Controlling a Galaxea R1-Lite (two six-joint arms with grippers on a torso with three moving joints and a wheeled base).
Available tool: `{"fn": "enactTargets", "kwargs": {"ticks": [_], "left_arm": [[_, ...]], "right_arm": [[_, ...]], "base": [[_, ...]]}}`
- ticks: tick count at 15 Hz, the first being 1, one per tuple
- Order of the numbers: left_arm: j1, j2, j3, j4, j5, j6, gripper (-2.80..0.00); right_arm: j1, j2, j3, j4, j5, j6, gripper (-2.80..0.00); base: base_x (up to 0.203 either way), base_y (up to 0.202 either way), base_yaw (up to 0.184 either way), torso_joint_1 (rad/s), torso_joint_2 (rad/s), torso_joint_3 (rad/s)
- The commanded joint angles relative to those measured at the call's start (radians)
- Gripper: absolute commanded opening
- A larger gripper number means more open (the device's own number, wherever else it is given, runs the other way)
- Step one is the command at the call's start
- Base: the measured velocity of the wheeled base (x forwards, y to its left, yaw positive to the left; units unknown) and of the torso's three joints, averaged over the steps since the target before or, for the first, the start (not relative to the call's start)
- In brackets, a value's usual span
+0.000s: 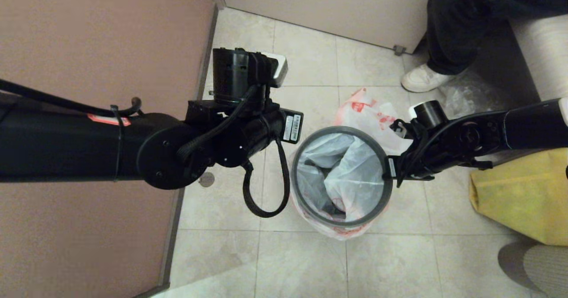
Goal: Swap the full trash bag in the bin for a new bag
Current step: Place the trash can ring on the trash can
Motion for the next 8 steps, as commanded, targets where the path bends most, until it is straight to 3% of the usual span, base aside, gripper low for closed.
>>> {"fn": "enactTargets", "kwargs": {"ticks": [1, 8], "left_arm": [[0.006, -0.026, -0.038, 0.120, -0.061, -0.063, -2.80], [0.010, -0.025, -0.045, 0.143, -0.070, -0.072, -2.80]], "right_arm": [[0.000, 0.001, 0.000, 0.002, 0.001, 0.002, 0.00], [-0.001, -0.146, 0.065, 0.012, 0.004, 0.011, 0.00]], "base": [[0.000, 0.000, 0.000, 0.000, 0.00, 0.000], [0.000, 0.000, 0.000, 0.000, 0.00, 0.000]]}}
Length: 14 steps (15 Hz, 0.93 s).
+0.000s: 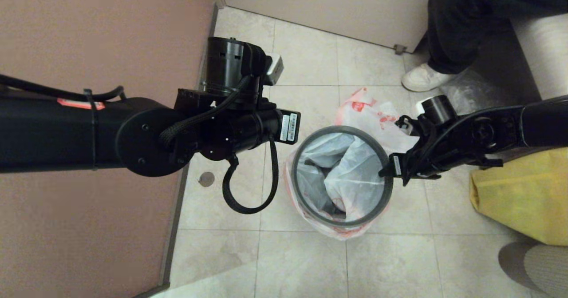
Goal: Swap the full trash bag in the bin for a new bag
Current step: Place the trash can ring on the trash can
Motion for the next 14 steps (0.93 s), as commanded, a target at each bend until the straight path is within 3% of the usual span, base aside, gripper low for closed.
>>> {"fn": "enactTargets", "kwargs": {"ticks": [1, 3, 4, 5, 7, 8, 12, 14], "left_arm": [[0.009, 0.003, -0.002, 0.018, -0.038, 0.000, -2.80], [0.035, 0.004, -0.005, 0.099, -0.192, -0.003, -2.80], [0.057, 0.008, -0.017, 0.162, -0.294, -0.005, -2.80], [0.079, 0.026, -0.037, 0.223, -0.374, -0.010, -2.80], [0.113, 0.081, -0.068, 0.271, -0.502, -0.026, -2.80], [0.135, 0.110, -0.075, 0.274, -0.567, -0.031, -2.80], [0.221, 0.193, -0.085, 0.268, -0.821, -0.036, -2.80], [0.262, 0.243, -0.081, 0.209, -0.896, -0.037, -2.80]], "right_arm": [[-0.004, -0.116, 0.064, 0.001, 0.005, 0.004, 0.00], [-0.030, -0.191, 0.126, -0.005, 0.062, 0.029, 0.00], [-0.061, -0.208, 0.134, -0.006, 0.171, 0.041, 0.00], [-0.093, -0.220, 0.136, -0.007, 0.297, 0.045, -2.80], [-0.153, -0.215, 0.125, -0.008, 0.568, 0.050, -2.80], [-0.170, -0.181, 0.108, -0.008, 0.644, 0.052, -2.80], [-0.186, -0.014, 0.035, -0.011, 0.746, 0.044, -2.80], [-0.186, 0.059, 0.001, -0.011, 0.776, 0.020, -2.80]], "base": [[0.000, 0.000, 0.000, 0.000, 0.00, 0.000], [0.000, 0.000, 0.000, 0.000, 0.00, 0.000], [0.000, 0.000, 0.000, 0.000, 0.00, 0.000], [0.000, 0.000, 0.000, 0.000, 0.00, 0.000], [0.000, 0.000, 0.000, 0.000, 0.00, 0.000], [0.000, 0.000, 0.000, 0.000, 0.00, 0.000], [0.000, 0.000, 0.000, 0.000, 0.00, 0.000], [0.000, 0.000, 0.000, 0.000, 0.00, 0.000]]}}
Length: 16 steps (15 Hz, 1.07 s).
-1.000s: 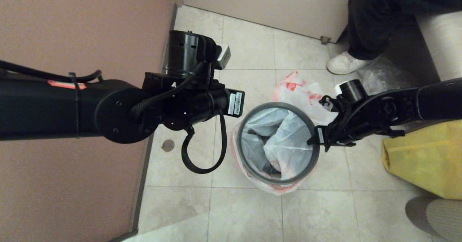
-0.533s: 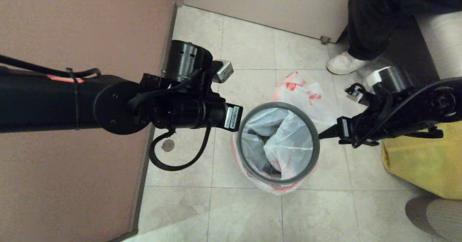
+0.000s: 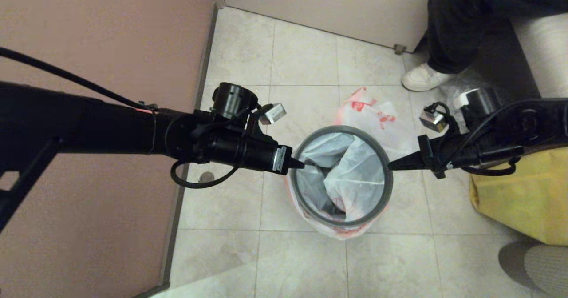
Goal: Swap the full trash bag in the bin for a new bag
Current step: Place the trash can ring on the trash can
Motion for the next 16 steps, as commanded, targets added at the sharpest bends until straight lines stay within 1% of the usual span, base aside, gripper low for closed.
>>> {"fn": "enactTargets", "kwargs": {"ticks": [1, 4, 10, 13, 16], "left_arm": [[0.037, 0.081, 0.012, -0.074, -0.060, 0.000, -2.80], [0.055, 0.173, 0.030, -0.175, -0.106, -0.002, -2.80], [0.071, 0.312, 0.019, -0.263, -0.112, -0.003, -2.80], [0.073, 0.310, 0.008, -0.277, -0.111, -0.025, -2.80], [0.066, 0.248, 0.006, -0.276, -0.111, -0.060, -2.80]], "right_arm": [[-0.001, 0.121, -0.041, 0.002, 0.022, -0.022, -2.80], [-0.010, 0.208, -0.102, 0.001, 0.035, -0.034, -2.80], [-0.005, 0.298, -0.163, -0.009, 0.035, -0.029, -2.80], [-0.005, 0.298, -0.170, -0.009, 0.035, -0.027, -2.80], [-0.004, 0.243, -0.155, 0.003, 0.035, -0.014, -2.80]], "base": [[0.000, 0.000, 0.000, 0.000, 0.00, 0.000], [0.000, 0.000, 0.000, 0.000, 0.00, 0.000], [0.000, 0.000, 0.000, 0.000, 0.00, 0.000], [0.000, 0.000, 0.000, 0.000, 0.00, 0.000], [0.000, 0.000, 0.000, 0.000, 0.00, 0.000]]}}
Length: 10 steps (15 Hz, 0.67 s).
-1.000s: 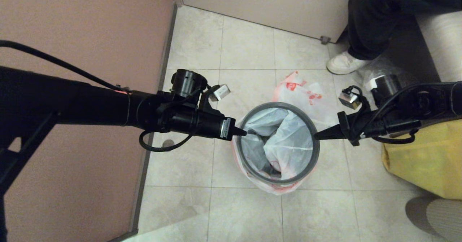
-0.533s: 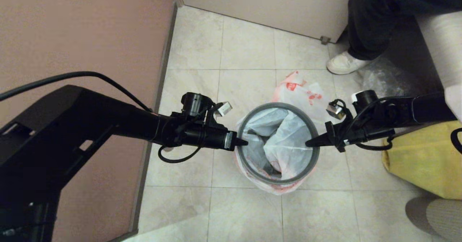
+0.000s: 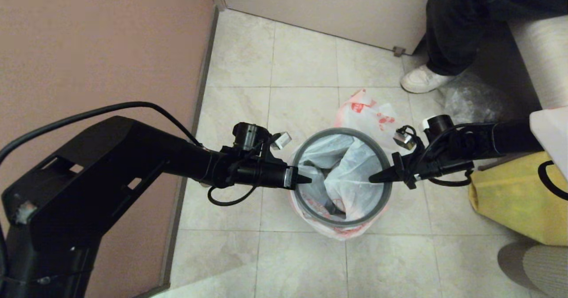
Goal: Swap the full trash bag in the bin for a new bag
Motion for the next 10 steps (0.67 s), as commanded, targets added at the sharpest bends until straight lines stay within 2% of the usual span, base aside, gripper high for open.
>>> {"fn": "enactTargets", "kwargs": {"ticks": [1, 3, 5, 6, 7, 10], "left_arm": [[-0.015, -0.071, 0.008, -0.002, 0.000, -0.024, -2.80], [-0.048, -0.181, 0.034, -0.002, 0.006, -0.068, -2.80], [-0.107, -0.321, 0.078, -0.002, 0.047, -0.106, -2.80], [-0.159, -0.386, 0.099, 0.001, 0.099, -0.137, -2.80], [-0.211, -0.439, 0.126, 0.006, 0.177, -0.165, -2.80], [-0.326, -0.618, 0.368, 0.013, 0.457, -0.196, -2.80]], "right_arm": [[0.004, -0.073, 0.026, 0.009, 0.004, 0.020, -2.80], [0.012, -0.200, 0.081, 0.013, 0.000, 0.038, -2.80], [0.016, -0.366, 0.146, 0.017, -0.010, 0.065, -2.80], [0.014, -0.454, 0.187, 0.019, -0.024, 0.074, -2.80], [0.006, -0.531, 0.229, 0.022, -0.047, 0.080, -2.80], [-0.052, -0.763, 0.425, 0.044, -0.144, 0.081, -2.80]], "base": [[0.000, 0.000, 0.000, 0.000, 0.00, 0.000], [0.000, 0.000, 0.000, 0.000, 0.00, 0.000], [0.000, 0.000, 0.000, 0.000, 0.00, 0.000], [0.000, 0.000, 0.000, 0.000, 0.00, 0.000], [0.000, 0.000, 0.000, 0.000, 0.00, 0.000], [0.000, 0.000, 0.000, 0.000, 0.00, 0.000]]}}
